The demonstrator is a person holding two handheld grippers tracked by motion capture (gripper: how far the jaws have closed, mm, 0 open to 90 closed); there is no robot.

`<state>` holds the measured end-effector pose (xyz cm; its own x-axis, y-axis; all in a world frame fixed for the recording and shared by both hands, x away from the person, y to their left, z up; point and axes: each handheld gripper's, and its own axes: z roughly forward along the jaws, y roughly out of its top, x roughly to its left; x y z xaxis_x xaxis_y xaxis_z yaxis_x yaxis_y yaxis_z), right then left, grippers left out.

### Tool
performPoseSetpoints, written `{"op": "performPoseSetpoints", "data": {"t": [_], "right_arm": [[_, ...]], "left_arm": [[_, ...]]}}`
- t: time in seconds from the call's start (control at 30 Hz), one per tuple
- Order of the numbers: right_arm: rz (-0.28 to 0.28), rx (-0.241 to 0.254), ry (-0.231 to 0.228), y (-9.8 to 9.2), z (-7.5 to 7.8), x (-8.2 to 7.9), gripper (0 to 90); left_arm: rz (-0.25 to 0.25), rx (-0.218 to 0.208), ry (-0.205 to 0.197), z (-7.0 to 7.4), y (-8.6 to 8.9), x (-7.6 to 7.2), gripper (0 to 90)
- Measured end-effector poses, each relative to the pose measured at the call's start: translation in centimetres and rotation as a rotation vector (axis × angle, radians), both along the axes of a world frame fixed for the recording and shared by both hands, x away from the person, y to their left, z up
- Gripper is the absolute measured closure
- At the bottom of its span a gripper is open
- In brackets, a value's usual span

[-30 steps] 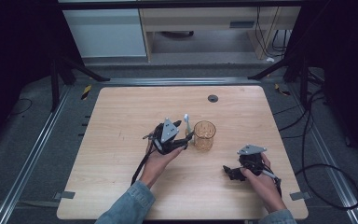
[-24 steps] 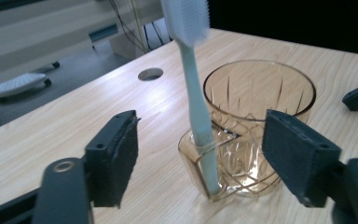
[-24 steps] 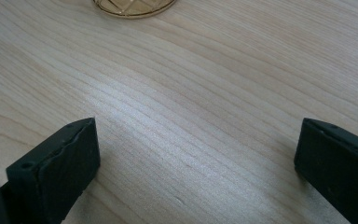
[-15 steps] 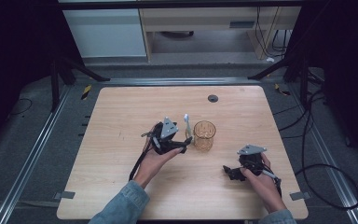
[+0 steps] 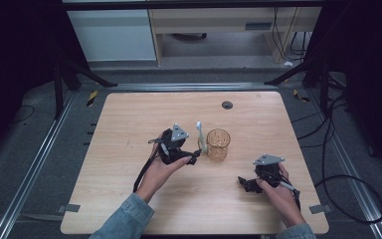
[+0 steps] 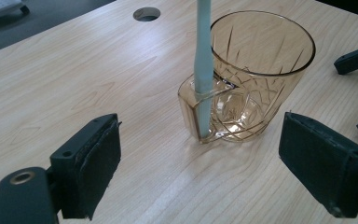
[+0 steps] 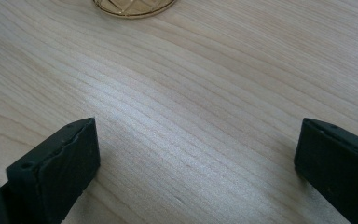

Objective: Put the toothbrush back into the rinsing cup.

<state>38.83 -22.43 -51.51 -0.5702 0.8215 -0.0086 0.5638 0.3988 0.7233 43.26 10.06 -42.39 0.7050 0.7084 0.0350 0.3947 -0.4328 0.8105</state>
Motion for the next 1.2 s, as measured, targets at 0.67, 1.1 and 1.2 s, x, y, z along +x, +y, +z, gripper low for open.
{"op": "performPoseSetpoints", "data": {"t": [0.67, 1.1, 1.2], "right_arm": [[-0.005, 0.001, 0.000, 0.0, 0.0, 0.0, 0.4], [-0.006, 0.000, 0.000, 0.0, 0.0, 0.0, 0.4], [-0.006, 0.000, 0.000, 0.0, 0.0, 0.0, 0.4]], "left_arm": [[0.184, 0.031, 0.051, 0.5, 7.6, 0.8, 11.6], [0.224, 0.103, 0.152, -1.3, 10.6, 2.0, 10.6], [0.234, 0.103, 0.172, -1.8, 11.1, 2.2, 10.2]]}}
